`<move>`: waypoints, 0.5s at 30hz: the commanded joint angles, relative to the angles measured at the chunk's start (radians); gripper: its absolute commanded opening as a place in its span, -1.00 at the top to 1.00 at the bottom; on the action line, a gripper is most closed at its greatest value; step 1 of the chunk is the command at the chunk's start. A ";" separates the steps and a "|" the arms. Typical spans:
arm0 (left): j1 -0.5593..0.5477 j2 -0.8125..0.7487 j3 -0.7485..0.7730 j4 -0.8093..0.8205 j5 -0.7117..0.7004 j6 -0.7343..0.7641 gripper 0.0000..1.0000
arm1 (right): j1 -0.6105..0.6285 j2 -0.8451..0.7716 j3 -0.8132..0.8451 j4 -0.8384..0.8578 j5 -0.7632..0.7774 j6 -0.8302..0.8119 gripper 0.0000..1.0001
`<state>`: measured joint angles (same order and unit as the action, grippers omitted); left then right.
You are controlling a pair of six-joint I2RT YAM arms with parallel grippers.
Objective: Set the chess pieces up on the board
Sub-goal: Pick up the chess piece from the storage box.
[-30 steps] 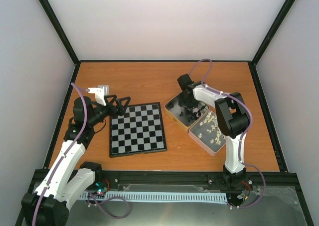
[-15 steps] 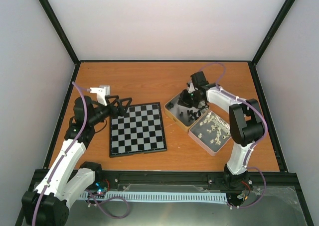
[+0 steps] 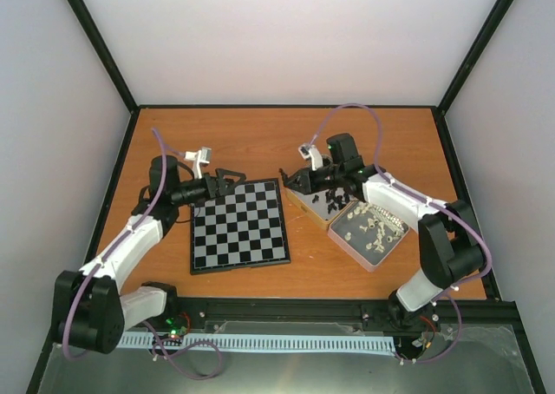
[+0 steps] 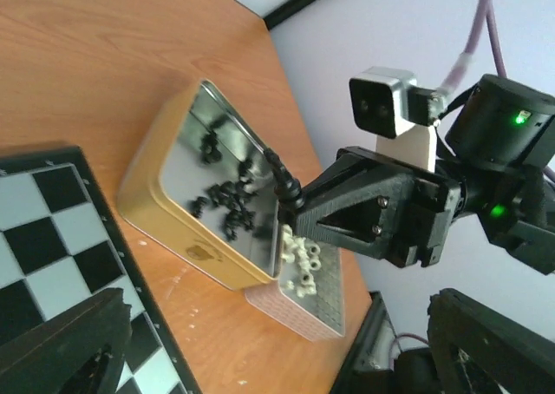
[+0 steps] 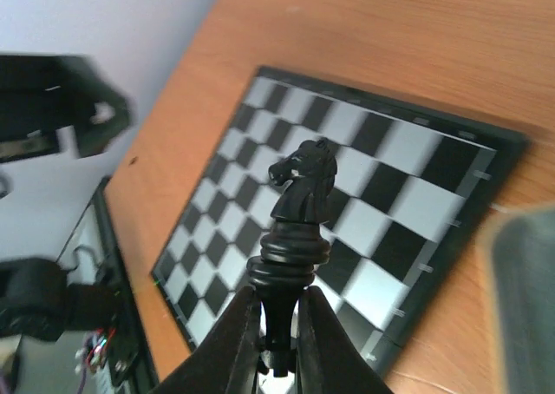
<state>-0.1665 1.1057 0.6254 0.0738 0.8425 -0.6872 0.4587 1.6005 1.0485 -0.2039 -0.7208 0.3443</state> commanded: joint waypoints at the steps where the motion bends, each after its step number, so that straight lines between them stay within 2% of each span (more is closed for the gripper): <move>1: -0.016 0.062 0.066 0.131 0.163 -0.178 -0.81 | 0.068 -0.027 -0.009 0.109 -0.157 -0.136 0.94; 3: -0.020 0.091 0.078 0.128 0.204 -0.210 -0.68 | 0.104 -0.032 -0.003 0.098 -0.186 -0.172 0.94; 11: -0.040 0.137 0.062 0.093 0.246 -0.251 -0.45 | 0.198 0.019 0.098 -0.021 -0.203 -0.294 0.94; 15: -0.042 0.160 0.036 0.101 0.264 -0.263 -0.10 | 0.215 0.039 0.129 -0.048 -0.202 -0.311 0.94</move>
<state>-0.1997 1.2438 0.6636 0.1440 1.0592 -0.9253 0.6579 1.6135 1.1336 -0.2108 -0.9051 0.0952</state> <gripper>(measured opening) 0.622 0.092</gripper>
